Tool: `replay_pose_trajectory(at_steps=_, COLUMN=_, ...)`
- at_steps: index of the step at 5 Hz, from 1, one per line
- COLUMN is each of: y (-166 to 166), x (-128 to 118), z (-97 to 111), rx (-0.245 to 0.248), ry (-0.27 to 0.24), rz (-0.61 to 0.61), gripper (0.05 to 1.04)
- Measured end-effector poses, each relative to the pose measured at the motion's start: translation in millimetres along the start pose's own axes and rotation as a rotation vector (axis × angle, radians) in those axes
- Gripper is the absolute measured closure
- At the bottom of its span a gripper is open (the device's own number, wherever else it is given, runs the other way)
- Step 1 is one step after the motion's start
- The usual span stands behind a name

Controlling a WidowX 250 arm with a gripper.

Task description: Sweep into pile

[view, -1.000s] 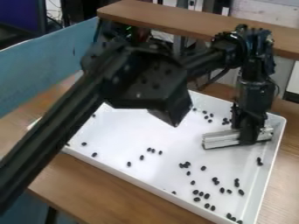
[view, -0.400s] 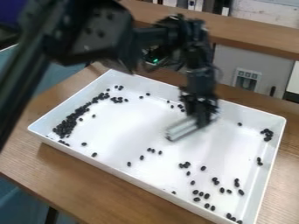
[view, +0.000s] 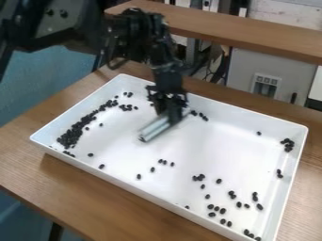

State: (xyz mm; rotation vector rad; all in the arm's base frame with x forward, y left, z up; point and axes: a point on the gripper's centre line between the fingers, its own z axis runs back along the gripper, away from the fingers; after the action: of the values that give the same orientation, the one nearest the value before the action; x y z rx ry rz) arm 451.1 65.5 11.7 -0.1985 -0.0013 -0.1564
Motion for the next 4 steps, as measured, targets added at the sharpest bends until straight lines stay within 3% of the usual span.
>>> replay_pose_trajectory(at_steps=2, y=52, x=-23, z=11, rx=0.022, ry=-0.017, rz=0.129, gripper=0.693)
replay_pose_trajectory(at_steps=3, y=72, x=-49, z=19, rx=0.048, ry=-0.020, rz=0.211, gripper=0.693)
replay_pose_trajectory(at_steps=4, y=70, x=-67, z=23, rx=0.061, ry=-0.025, rz=0.248, gripper=0.693)
